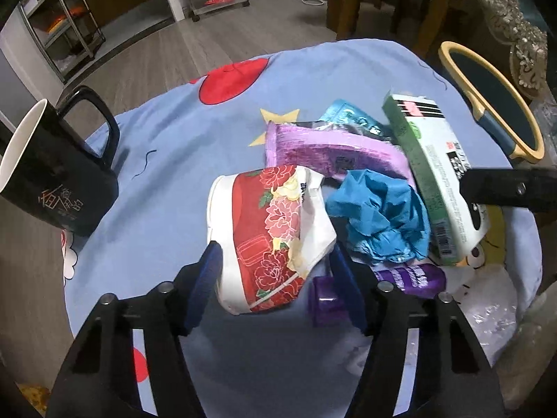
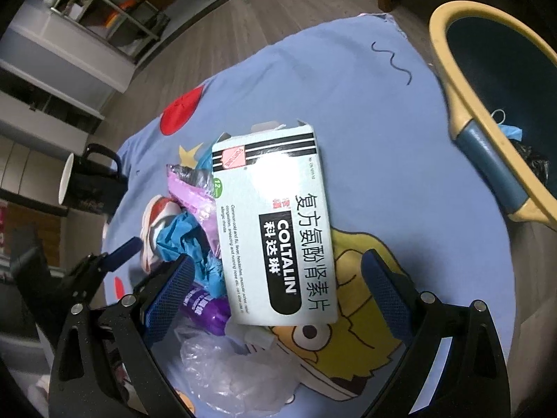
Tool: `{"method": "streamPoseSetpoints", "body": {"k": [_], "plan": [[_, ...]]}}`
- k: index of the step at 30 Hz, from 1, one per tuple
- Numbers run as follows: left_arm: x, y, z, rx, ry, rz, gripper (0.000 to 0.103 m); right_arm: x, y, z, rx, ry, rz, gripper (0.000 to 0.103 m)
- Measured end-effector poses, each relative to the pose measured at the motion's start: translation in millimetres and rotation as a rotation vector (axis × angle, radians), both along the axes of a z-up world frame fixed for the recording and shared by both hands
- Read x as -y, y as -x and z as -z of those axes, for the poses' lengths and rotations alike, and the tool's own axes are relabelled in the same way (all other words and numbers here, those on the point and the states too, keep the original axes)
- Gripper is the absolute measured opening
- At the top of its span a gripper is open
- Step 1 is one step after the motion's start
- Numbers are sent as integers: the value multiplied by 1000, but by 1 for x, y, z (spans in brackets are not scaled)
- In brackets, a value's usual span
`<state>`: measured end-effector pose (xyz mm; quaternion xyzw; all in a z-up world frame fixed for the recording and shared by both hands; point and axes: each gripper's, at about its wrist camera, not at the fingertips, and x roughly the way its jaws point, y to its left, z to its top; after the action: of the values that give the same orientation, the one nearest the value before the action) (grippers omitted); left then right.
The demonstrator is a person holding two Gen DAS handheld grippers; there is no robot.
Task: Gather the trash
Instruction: 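Grasp the white COLTALIN box with the right tool while the left tool grasps the red wrapper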
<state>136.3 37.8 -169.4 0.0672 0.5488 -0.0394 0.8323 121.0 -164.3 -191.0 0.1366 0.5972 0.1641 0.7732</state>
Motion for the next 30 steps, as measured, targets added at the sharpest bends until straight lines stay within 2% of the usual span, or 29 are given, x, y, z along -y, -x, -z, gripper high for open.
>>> {"method": "streamPoseSetpoints", "body": {"k": [8, 13, 16, 19, 30], "plan": [[-9, -2, -6, 22, 37, -39, 37, -5, -1, 7, -12, 35, -43, 96], [-11, -2, -12, 46, 44, -48, 28, -12, -1, 12, -13, 97, -70, 96], [-12, -2, -14, 51, 43, -50, 27, -19, 1, 13, 0, 143, -97, 94], [-12, -1, -16, 57, 43, -50, 24, -20, 2, 15, -2, 168, -115, 73], [-17, 0, -28, 90, 58, -66, 23, -13, 6, 8, 14, 138, -78, 73]]}}
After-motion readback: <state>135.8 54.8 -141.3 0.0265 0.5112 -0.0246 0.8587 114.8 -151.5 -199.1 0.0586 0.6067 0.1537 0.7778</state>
